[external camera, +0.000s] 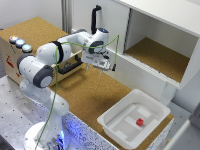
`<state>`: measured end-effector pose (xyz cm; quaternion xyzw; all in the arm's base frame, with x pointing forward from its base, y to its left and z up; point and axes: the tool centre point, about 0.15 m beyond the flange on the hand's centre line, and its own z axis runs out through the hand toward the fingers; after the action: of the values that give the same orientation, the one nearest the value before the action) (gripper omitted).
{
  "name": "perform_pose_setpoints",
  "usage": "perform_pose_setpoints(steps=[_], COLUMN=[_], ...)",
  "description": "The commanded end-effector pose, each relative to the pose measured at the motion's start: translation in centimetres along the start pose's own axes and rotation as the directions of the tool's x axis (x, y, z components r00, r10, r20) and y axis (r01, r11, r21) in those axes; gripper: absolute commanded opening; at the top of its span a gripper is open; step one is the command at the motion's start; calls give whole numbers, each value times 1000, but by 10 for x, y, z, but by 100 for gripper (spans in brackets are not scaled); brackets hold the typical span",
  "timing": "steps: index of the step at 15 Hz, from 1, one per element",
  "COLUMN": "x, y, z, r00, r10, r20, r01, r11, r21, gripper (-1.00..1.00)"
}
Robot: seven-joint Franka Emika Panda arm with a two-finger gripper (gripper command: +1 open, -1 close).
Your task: Go towards the pink block and grasp it
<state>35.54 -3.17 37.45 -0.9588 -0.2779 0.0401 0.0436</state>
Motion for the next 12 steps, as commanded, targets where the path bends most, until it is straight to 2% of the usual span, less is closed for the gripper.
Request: perform_pose_setpoints(steps=[1,2,4,7,10,12], x=[9,10,8,-6,-29,-52], y=[33,49,84,133,187,229], z=[2,0,2,13,17,17], r00=[988,977,934,853,738,637], r10=[151,212,354,520,673,768], r20=[-17,-28,-41,-28,-47,-62], r01=[-150,-211,-354,-521,-675,-770], r11=[988,977,935,853,735,631], r21=[24,36,4,-28,-61,-93], gripper=[100,100,100,100,100,100])
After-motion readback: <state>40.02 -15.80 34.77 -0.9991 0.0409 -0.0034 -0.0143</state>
